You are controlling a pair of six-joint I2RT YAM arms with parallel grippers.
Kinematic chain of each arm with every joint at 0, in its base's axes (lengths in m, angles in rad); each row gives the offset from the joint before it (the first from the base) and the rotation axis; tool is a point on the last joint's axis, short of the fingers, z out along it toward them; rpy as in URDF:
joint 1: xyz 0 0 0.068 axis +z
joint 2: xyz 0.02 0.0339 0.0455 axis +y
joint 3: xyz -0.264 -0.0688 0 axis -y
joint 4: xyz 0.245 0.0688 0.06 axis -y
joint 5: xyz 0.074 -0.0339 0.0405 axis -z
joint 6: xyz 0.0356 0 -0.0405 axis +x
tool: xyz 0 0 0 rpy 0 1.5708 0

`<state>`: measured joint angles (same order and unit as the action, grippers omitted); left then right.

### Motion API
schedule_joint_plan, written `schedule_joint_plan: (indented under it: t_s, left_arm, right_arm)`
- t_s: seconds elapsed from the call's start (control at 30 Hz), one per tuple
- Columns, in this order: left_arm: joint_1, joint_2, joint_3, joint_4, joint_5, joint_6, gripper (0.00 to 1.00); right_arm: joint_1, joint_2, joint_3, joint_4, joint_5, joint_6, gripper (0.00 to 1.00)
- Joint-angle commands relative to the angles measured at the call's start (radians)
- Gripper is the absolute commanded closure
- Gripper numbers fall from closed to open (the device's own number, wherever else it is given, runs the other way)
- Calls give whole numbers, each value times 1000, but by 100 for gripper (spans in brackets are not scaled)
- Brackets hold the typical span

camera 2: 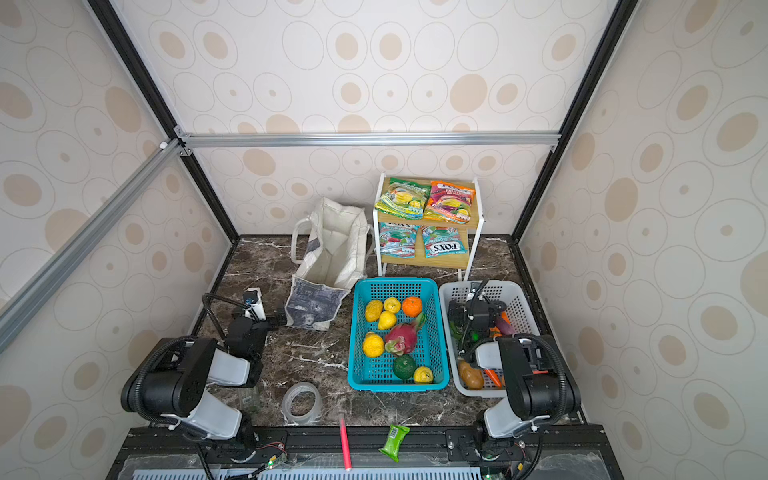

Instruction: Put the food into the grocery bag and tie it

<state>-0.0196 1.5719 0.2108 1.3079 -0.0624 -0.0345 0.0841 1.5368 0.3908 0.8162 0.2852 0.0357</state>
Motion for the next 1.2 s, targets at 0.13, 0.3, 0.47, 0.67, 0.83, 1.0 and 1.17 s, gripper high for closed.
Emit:
schedule_joint_plan:
  t_s: [0.13, 0.3, 0.47, 0.67, 0.83, 1.0, 1.17]
  left_arm:
    - [-6, 7, 19, 35, -2, 25, 1]
    - [-5, 7, 20, 35, -3, 25, 1]
    - [-5, 7, 20, 35, -2, 26, 1]
    - [-5, 7, 21, 34, -2, 25, 1]
    - [-5, 6, 20, 34, -3, 25, 1]
    - [-1, 7, 21, 33, 2, 23, 1]
    - [-1, 1, 4, 63, -47, 7, 1]
  right_arm:
    - [2, 6, 14, 21, -1, -14, 0]
    - [1, 5, 15, 22, -1, -14, 0]
    - [1, 6, 15, 21, -2, -15, 0]
    - [2, 6, 14, 21, -2, -15, 0]
    - [1, 5, 13, 21, -2, -14, 0]
    - [2, 6, 14, 22, -1, -14, 0]
    - [1, 2, 11, 27, -2, -14, 0]
